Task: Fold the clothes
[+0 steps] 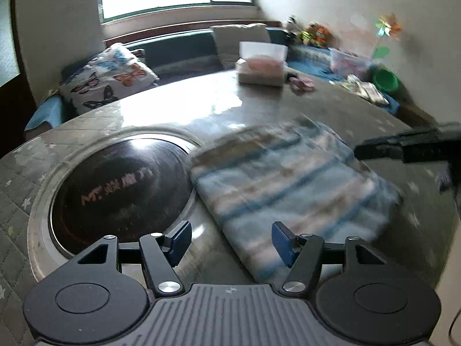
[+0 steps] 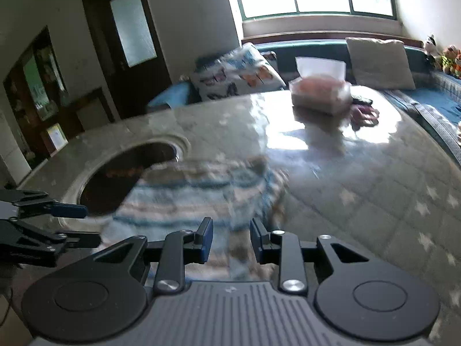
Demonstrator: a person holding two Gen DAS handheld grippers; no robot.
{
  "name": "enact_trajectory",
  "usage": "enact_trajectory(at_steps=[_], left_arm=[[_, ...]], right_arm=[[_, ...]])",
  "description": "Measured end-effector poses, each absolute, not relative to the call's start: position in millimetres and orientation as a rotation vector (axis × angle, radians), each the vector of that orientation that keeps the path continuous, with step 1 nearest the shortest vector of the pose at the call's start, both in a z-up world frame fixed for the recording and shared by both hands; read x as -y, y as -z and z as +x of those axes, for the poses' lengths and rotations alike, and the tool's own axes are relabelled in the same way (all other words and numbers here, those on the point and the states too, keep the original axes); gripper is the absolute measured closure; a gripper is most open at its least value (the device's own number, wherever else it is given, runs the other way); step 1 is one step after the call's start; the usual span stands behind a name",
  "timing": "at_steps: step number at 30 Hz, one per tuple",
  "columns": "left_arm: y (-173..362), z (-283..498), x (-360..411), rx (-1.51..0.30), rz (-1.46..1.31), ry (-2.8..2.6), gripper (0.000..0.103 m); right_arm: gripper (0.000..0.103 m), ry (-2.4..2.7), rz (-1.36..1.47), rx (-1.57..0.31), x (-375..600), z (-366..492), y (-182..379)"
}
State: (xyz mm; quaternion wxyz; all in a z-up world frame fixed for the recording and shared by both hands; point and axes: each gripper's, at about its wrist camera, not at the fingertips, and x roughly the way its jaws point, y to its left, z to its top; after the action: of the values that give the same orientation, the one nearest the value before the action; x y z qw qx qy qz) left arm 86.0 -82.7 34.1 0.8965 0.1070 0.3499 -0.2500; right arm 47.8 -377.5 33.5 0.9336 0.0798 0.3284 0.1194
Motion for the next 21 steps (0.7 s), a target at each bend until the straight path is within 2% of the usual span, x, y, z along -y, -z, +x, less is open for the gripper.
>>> enact_trajectory(at_steps=[4,10,14,21], left_arm=[[-35,118,85,-0.735,0.183,0.454,0.037],[-29,161,90,-0.759,0.172,0.390,0.036],[-25,181,99,-0.764,0.181,0.395,0.035],[-15,202,109,-0.794,0.185,0.383,0.034]], right_arm=[[0.058,-0.270,0.170,-0.675,370,66,-28],[0.058,-0.287,0.182,-0.725,369,84,-10],[0.051,-0.298,0.159,-0.719,366,87,-14],[0.051,-0.306,0.140,-0.731,364,102,-15]])
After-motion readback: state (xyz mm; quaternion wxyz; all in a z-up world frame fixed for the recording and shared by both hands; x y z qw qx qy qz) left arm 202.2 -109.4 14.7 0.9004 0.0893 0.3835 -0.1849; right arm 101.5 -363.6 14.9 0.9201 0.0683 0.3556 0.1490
